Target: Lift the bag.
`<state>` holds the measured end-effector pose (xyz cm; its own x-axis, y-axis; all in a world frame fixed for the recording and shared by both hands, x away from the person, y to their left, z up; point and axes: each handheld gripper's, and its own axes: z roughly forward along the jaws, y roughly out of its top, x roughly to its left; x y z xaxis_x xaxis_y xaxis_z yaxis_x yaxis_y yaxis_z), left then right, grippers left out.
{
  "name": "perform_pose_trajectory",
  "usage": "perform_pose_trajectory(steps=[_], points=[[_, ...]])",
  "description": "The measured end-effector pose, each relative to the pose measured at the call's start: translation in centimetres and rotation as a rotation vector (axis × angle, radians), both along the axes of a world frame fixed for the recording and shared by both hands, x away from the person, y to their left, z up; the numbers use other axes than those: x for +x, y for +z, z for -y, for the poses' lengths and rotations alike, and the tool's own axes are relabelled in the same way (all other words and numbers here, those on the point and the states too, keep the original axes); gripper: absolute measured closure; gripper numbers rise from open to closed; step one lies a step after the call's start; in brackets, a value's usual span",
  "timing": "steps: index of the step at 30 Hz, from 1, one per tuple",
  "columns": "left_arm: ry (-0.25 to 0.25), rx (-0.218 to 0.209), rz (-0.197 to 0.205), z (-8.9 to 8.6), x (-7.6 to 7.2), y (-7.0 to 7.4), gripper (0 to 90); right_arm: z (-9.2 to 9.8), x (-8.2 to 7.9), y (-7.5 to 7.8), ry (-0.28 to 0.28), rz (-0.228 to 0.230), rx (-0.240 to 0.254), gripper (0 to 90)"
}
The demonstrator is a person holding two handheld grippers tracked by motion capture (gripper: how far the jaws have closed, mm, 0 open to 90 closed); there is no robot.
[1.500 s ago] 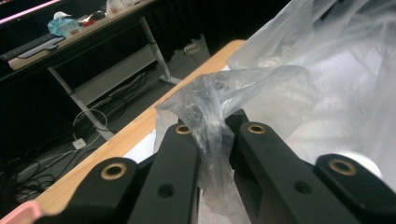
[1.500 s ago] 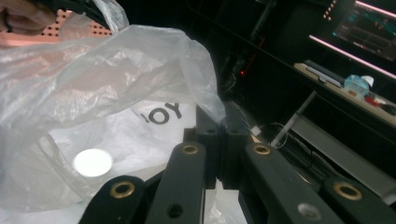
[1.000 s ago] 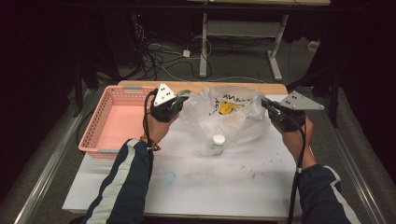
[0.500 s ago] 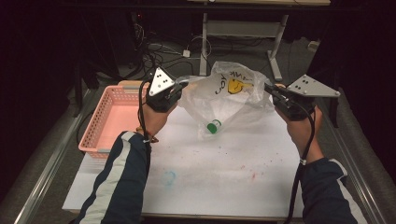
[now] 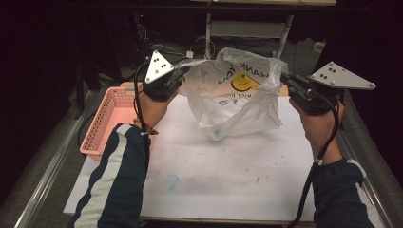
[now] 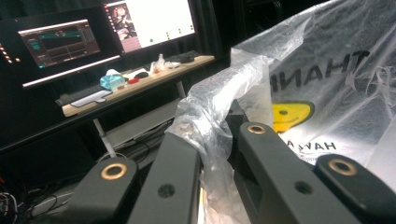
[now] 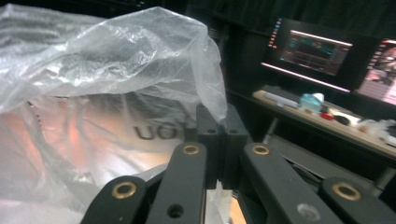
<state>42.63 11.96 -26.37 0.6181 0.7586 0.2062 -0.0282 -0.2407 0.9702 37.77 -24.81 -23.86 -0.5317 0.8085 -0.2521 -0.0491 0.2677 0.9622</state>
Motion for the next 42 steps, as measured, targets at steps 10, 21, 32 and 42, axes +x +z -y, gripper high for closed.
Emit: perform_pose_trajectory(steps=[10,21,32,42], points=[[0.056,0.047,-0.024,1.9,4.3,-1.8,86.9,2.0,5.1,-2.0,-0.131,-0.079,-0.021,90.0],[0.137,0.152,-0.038,3.4,7.8,-2.5,84.2,4.0,10.2,-4.5,-0.254,-0.159,-0.033,90.0],[0.203,0.161,-0.04,3.5,9.2,-0.6,78.3,5.2,11.8,-3.6,-0.311,-0.148,-0.005,90.0],[0.116,0.077,-0.133,3.4,7.8,0.1,35.5,4.2,11.8,-4.5,-0.296,-0.167,-0.034,90.0]])
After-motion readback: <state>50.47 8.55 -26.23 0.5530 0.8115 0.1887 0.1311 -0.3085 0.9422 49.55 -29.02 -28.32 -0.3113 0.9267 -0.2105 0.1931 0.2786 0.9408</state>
